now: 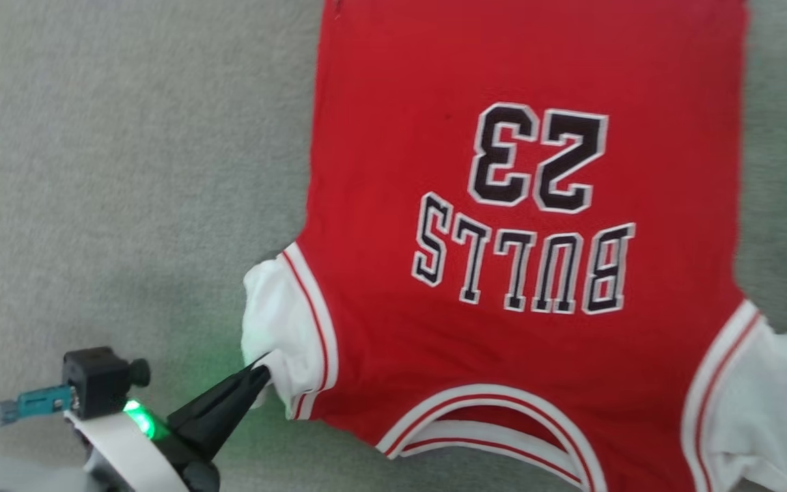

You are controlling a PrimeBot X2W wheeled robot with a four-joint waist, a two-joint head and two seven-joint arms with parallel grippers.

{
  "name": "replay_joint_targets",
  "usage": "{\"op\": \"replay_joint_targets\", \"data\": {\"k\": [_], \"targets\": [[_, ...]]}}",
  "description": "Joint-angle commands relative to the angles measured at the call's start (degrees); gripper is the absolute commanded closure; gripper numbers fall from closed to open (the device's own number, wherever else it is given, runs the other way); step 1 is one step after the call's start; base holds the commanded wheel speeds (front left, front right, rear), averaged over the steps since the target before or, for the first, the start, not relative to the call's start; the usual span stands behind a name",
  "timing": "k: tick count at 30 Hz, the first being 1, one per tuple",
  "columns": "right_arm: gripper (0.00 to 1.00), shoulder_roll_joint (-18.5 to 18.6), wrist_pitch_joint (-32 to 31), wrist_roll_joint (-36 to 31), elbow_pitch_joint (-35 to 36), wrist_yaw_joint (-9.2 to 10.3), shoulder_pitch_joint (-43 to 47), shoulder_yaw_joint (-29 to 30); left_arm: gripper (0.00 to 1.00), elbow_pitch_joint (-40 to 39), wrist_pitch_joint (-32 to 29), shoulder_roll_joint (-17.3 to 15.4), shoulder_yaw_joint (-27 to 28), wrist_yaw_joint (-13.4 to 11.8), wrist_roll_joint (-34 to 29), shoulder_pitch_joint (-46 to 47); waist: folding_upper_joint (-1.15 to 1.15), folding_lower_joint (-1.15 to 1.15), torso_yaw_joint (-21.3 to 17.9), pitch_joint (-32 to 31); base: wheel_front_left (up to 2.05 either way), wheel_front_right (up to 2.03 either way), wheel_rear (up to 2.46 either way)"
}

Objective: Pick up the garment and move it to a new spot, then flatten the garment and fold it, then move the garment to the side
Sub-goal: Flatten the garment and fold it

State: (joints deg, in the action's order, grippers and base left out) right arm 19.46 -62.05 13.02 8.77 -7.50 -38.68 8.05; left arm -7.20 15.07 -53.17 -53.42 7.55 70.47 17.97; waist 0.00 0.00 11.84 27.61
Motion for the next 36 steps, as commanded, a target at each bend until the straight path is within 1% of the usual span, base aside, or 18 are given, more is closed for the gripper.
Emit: {"op": "replay_joint_targets", "data": {"k": [1, 5, 9, 13, 15, 17, 18, 19, 24, 29, 32, 34, 36], "targets": [[0.0, -0.76, -0.72, -1.38, -2.86, 0.02, -2.93, -0.05, 1.0, -0.59, 0.12, 0.41, -0.23, -0.13, -0.75, 1.72, 0.0, 0.0, 2.98, 3.1, 0.0, 0.0, 0.0], [0.0, -1.56, -2.92, -5.71, -11.44, 0.03, -11.88, 0.51, 1.0, -1.69, 0.12, 0.97, -1.35, -0.13, -1.55, 3.96, 0.0, 0.0, 5.66, 6.2, 0.0, 0.0, 0.0], [0.0, -2.98, -4.67, -10.0, -17.29, 0.02, -18.28, 2.72, 1.0, -2.49, 0.12, 1.23, -1.95, -0.13, -1.64, 5.56, 0.0, 0.0, 7.42, 8.53, 0.0, 0.0, 0.0], [0.0, -3.89, -6.83, -13.6, -21.91, 0.03, -21.06, 4.28, 1.0, -2.86, 0.12, 1.7, -2.07, -0.13, -1.64, 6.41, 0.0, 0.0, 8.32, 9.75, 0.0, 0.0, 0.0], [0.0, -5.19, -8.16, -14.33, -23.89, 0.02, -21.2, 5.45, 1.0, -2.89, 0.12, 1.78, -2.04, -0.13, -1.52, 6.57, 0.0, 0.0, 8.37, 10.04, 0.0, 0.0, 0.0], [0.0, -6.17, -8.78, -14.47, -24.73, 0.02, -21.05, 5.27, 1.0, -2.89, 0.12, 1.93, -1.85, -0.13, -1.34, 6.78, 0.0, 0.0, 8.26, 10.32, 0.0, 0.0, 0.0], [0.38, -6.39, -8.83, -14.58, -24.99, 0.02, -21.0, 5.2, 1.0, -3.05, 0.12, 2.09, -1.75, -0.13, -1.14, 6.85, 0.0, 0.0, 8.19, 10.4, 0.0, 0.0, 0.0], [1.0, -6.54, -8.85, -14.51, -25.19, 0.02, -21.01, 5.08, 1.0, -3.17, 0.12, 2.22, -1.59, -0.13, -0.84, 6.89, 0.0, 0.0, 8.1, 10.43, 0.0, 0.0, 0.0], [1.0, -6.4, -7.09, -13.3, -25.24, 0.02, -20.79, 5.28, 1.0, -2.36, 0.12, 2.47, -0.52, -0.13, 0.41, 6.78, 0.0, 0.0, 7.06, 9.34, 0.0, 0.0, 0.0], [1.0, -6.3, -4.99, -9.94, -24.99, 0.02, -19.27, 4.23, 1.0, -0.81, 0.12, 2.55, 1.1, -0.13, 1.2, 4.63, 0.0, 0.0, 4.96, 5.41, 0.0, 0.0, 0.0], [1.0, -4.74, -4.84, -6.17, -23.32, 0.02, -16.1, 1.56, 1.0, 0.35, 0.12, 2.63, 2.69, -0.13, 1.87, 2.76, 0.0, 0.0, 3.39, 1.9, 0.0, 0.0, 0.0], [1.0, -3.43, -6.04, -2.24, -21.05, 0.03, -12.92, -0.78, 1.0, 0.59, 0.12, 2.63, 3.98, -0.13, 2.75, 1.0, 0.0, 0.0, 2.29, -0.22, 0.0, 0.0, 0.0], [1.0, -1.73, -8.7, 1.65, -17.83, 0.03, -8.7, -2.79, 1.0, 1.21, 0.12, 2.21, 5.3, -0.13, 2.97, -0.71, 0.0, 0.0, 1.18, -2.13, 0.0, 0.0, 0.0]]}}
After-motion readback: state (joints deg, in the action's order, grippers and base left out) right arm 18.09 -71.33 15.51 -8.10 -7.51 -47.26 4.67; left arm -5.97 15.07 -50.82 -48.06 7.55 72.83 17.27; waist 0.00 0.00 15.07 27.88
